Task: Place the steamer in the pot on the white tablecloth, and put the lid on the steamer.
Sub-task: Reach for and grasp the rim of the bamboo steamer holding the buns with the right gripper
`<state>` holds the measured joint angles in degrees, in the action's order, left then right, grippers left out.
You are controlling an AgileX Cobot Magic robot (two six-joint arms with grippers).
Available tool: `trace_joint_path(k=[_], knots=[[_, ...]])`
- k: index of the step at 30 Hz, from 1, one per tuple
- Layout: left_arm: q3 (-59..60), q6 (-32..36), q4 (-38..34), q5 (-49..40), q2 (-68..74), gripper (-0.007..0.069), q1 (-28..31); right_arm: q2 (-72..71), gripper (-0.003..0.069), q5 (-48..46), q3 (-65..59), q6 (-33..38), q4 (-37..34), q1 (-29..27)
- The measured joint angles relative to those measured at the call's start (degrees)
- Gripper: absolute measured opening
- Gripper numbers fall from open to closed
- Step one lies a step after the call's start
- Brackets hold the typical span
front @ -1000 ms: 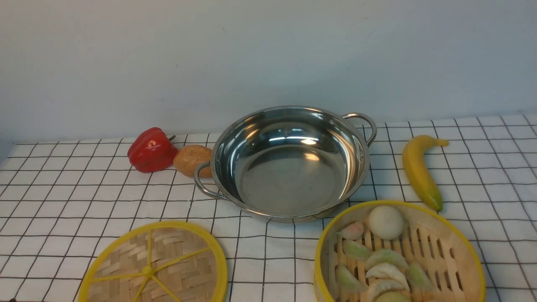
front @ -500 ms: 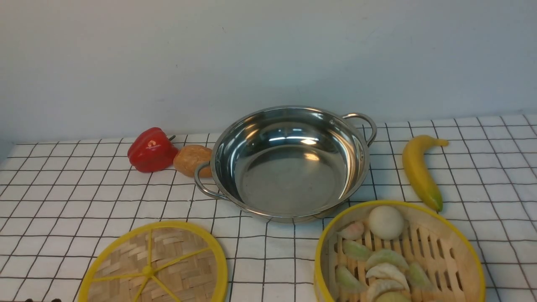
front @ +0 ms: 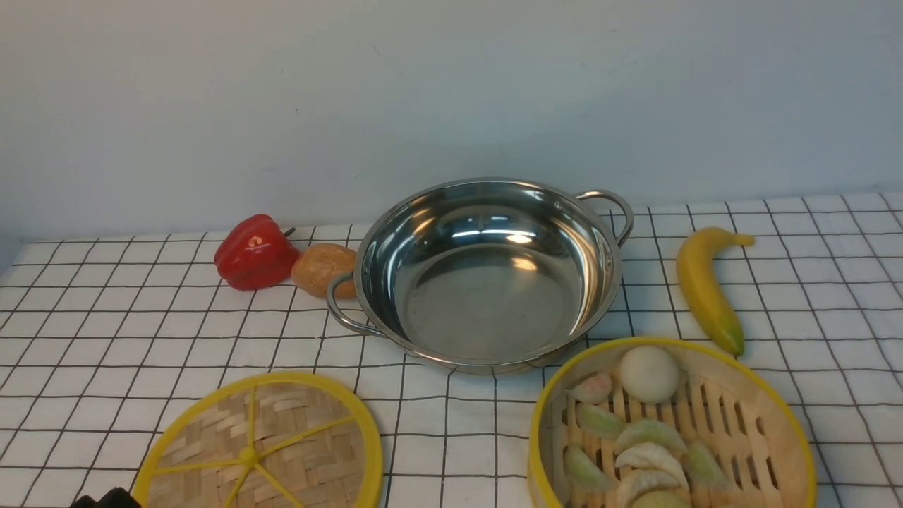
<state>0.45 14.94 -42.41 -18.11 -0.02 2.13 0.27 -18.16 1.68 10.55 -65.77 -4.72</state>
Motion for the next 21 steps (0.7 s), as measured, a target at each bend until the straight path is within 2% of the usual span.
trace_joint_path(k=[6,13,21], knots=[[0.0,-0.2,-1.1,1.9,0.0,0.0243,0.0,0.0,0.024,-1.3,0.0,0.0,-1.7,0.0],[0.0,-2.9,-12.7,6.2,0.0,0.0243,0.0,0.0,0.024,-2.4,0.0,-0.1,-8.1,0.0],[0.0,-3.0,-14.4,9.2,0.0,0.0243,0.0,0.0,0.024,-3.0,0.0,-0.2,-11.4,0.0]])
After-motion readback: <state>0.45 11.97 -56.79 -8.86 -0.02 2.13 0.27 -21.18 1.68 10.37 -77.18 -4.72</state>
